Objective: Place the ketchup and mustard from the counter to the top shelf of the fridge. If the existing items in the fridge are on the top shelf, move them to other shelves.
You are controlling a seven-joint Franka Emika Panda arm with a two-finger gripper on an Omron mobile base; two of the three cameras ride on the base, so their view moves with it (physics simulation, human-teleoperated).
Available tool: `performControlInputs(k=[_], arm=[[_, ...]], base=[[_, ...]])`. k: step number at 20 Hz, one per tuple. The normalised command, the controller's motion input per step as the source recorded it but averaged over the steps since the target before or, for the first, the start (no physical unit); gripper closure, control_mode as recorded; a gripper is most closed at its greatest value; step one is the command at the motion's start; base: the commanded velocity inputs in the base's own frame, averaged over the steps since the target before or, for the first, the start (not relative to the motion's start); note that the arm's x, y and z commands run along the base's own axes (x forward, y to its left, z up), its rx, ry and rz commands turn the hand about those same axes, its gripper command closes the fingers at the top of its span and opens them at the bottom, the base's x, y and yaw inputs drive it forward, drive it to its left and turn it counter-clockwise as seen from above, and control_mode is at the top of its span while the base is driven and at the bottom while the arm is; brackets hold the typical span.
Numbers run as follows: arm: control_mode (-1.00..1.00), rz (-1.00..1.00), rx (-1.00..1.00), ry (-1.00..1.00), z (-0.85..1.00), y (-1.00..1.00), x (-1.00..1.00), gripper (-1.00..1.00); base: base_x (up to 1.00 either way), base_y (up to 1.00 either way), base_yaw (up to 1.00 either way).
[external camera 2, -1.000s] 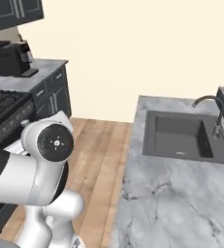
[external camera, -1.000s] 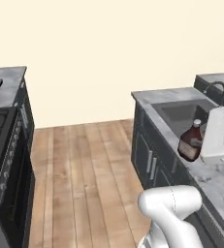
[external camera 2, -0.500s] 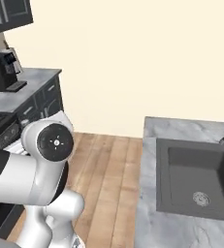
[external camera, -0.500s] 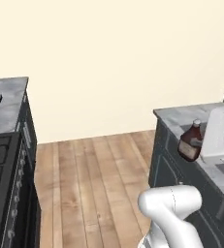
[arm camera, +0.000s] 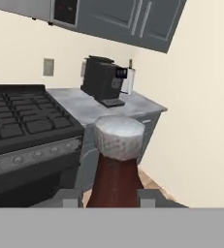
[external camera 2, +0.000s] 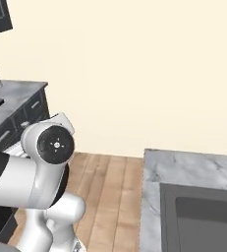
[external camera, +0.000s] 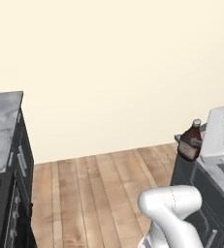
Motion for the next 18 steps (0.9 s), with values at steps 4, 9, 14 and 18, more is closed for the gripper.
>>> performControlInputs(k=[4,9,14,18], arm=[[1.00,0.00,0.00,0.00,0.00,0.00,0.00,1.00],[1.00,0.00,0.00,0.00,0.00,0.00,0.00,1.00],[1.00,0.00,0.00,0.00,0.00,0.00,0.00,1.00],[1.00,0.00,0.00,0.00,0.00,0.00,0.00,1.00]], base=[[1.00,0.00,-0.05],[1.00,0.00,-0.04],[1.00,0.01,-0.07],[1.00,0.18,-0.45]])
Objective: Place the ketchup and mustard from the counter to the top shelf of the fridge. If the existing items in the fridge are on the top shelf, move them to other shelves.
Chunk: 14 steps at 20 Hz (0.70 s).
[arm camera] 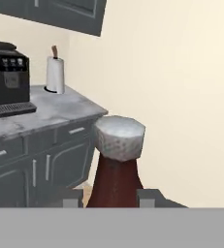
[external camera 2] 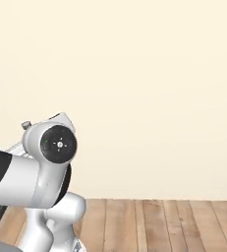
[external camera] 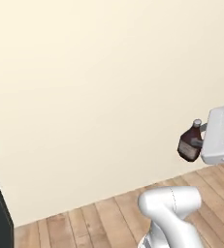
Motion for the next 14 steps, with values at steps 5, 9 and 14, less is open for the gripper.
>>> performControlInputs(k=[5,9,14], arm=[[1.00,0.00,0.00,0.00,0.00,0.00,0.00,1.00],[1.00,0.00,0.00,0.00,0.00,0.00,0.00,1.00],[1.00,0.00,0.00,0.00,0.00,0.00,0.00,1.00]], base=[[0.93,0.26,-0.65],[0.79,0.27,-0.71],[0.83,0.27,-0.70]])
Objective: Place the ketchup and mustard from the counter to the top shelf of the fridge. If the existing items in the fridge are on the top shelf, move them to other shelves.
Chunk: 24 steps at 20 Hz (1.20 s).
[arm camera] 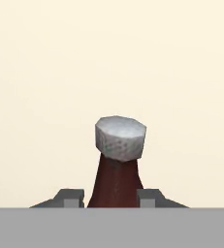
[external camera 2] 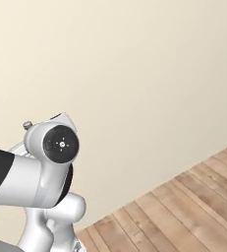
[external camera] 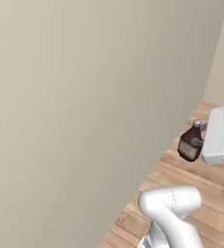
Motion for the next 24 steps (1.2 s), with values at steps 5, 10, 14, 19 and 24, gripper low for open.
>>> performControlInputs(k=[5,10,14,19,24], arm=[[1.00,0.00,0.00,0.00,0.00,0.00,0.00,1.00],[1.00,0.00,0.00,0.00,0.00,0.00,0.00,1.00],[1.00,0.00,0.00,0.00,0.00,0.00,0.00,1.00],[1.00,0.00,0.00,0.00,0.00,0.00,0.00,1.00],[1.00,0.00,0.00,0.00,0.00,0.00,0.00,1.00]], base=[[0.67,0.20,-0.70],[0.60,0.19,-0.71],[0.73,0.19,-0.67],[0.95,0.18,-0.53],[1.00,0.04,-0.19]])
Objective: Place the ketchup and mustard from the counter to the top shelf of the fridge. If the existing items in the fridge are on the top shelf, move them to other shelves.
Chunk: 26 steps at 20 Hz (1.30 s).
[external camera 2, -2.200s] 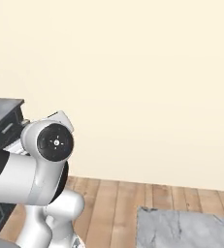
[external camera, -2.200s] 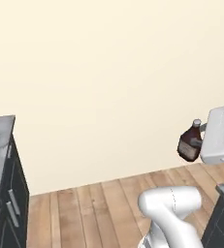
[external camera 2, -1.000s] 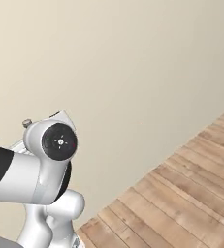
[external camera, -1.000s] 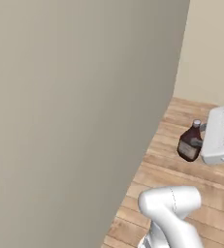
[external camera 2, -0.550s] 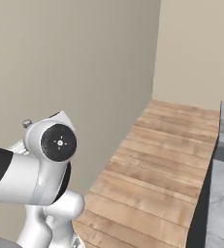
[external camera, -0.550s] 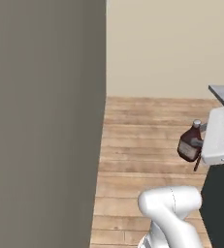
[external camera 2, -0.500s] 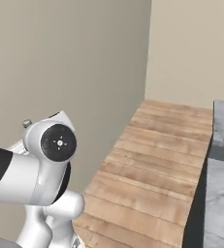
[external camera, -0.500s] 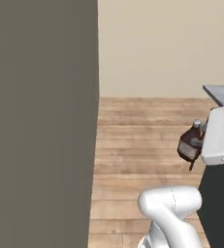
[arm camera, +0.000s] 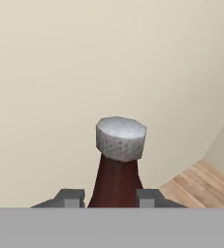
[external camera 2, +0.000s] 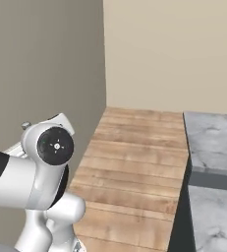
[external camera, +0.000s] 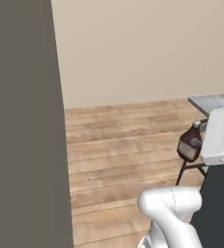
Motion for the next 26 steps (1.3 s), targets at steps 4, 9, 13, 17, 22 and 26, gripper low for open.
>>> performControlInputs(k=[4,9,13,17,22,26], arm=[[1.00,0.00,0.00,0.00,0.00,0.00,0.00,1.00],[1.00,0.00,0.00,0.00,0.00,0.00,0.00,1.00],[1.00,0.00,0.00,0.00,0.00,0.00,0.00,1.00],[1.00,0.00,0.00,0.00,0.00,0.00,0.00,1.00],[1.00,0.00,0.00,0.00,0.00,0.00,0.00,1.00],[1.00,0.00,0.00,0.00,0.00,0.00,0.00,1.00]], base=[[1.00,-0.01,-0.08],[1.00,-0.01,-0.17],[1.00,0.00,-0.25],[1.00,0.00,-0.28],[0.99,0.00,-0.38],[0.71,0.00,-0.57]])
